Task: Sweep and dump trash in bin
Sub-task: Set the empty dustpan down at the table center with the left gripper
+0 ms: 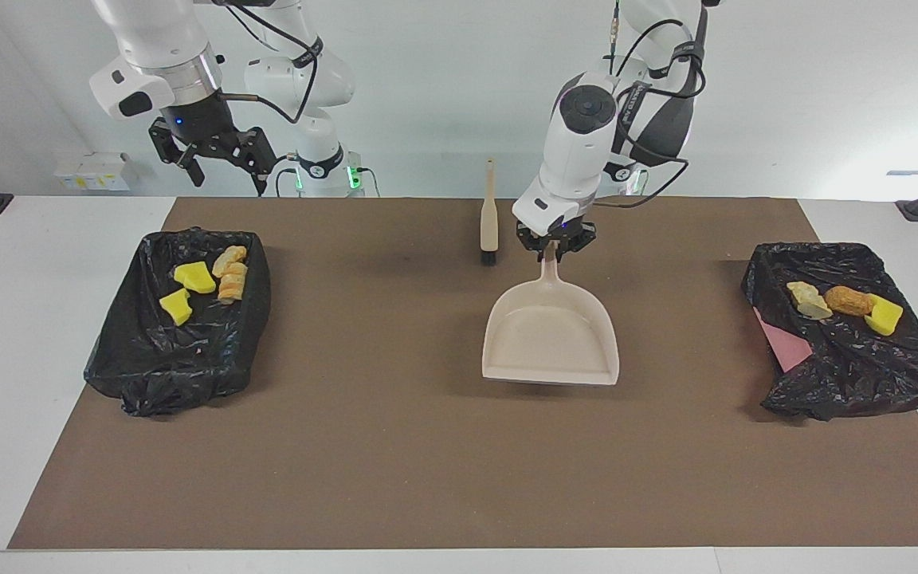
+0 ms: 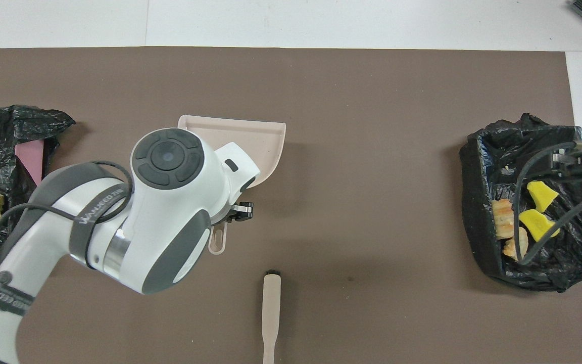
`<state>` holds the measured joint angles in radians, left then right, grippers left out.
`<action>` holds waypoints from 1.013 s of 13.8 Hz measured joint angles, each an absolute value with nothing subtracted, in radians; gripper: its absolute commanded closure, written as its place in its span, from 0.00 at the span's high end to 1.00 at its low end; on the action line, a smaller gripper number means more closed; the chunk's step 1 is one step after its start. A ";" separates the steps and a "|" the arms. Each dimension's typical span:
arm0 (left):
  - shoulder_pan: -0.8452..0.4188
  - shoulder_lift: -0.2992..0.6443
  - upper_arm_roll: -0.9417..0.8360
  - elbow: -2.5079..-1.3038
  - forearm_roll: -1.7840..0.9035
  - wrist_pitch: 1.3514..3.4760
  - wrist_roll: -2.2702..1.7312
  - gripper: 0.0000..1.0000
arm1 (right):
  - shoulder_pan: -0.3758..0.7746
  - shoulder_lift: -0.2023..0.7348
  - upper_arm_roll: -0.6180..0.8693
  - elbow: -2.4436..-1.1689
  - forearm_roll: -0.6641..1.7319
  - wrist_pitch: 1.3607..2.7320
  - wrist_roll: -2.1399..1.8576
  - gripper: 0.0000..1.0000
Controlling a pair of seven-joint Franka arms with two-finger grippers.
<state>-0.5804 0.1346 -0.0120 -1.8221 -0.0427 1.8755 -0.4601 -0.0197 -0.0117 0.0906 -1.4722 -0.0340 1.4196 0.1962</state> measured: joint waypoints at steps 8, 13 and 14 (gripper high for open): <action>-0.636 0.281 -0.012 -1.827 -0.100 2.071 -0.529 0.06 | -0.020 -0.012 0.091 -1.472 -0.034 1.420 0.196 1.00; -0.651 0.295 -0.007 -1.829 -0.100 2.101 -0.585 1.00 | -0.020 -0.012 0.091 -1.472 -0.034 1.420 0.196 1.00; -0.650 0.293 -0.002 -1.828 -0.100 2.101 -0.587 1.00 | -0.020 -0.012 0.091 -1.472 -0.034 1.420 0.196 1.00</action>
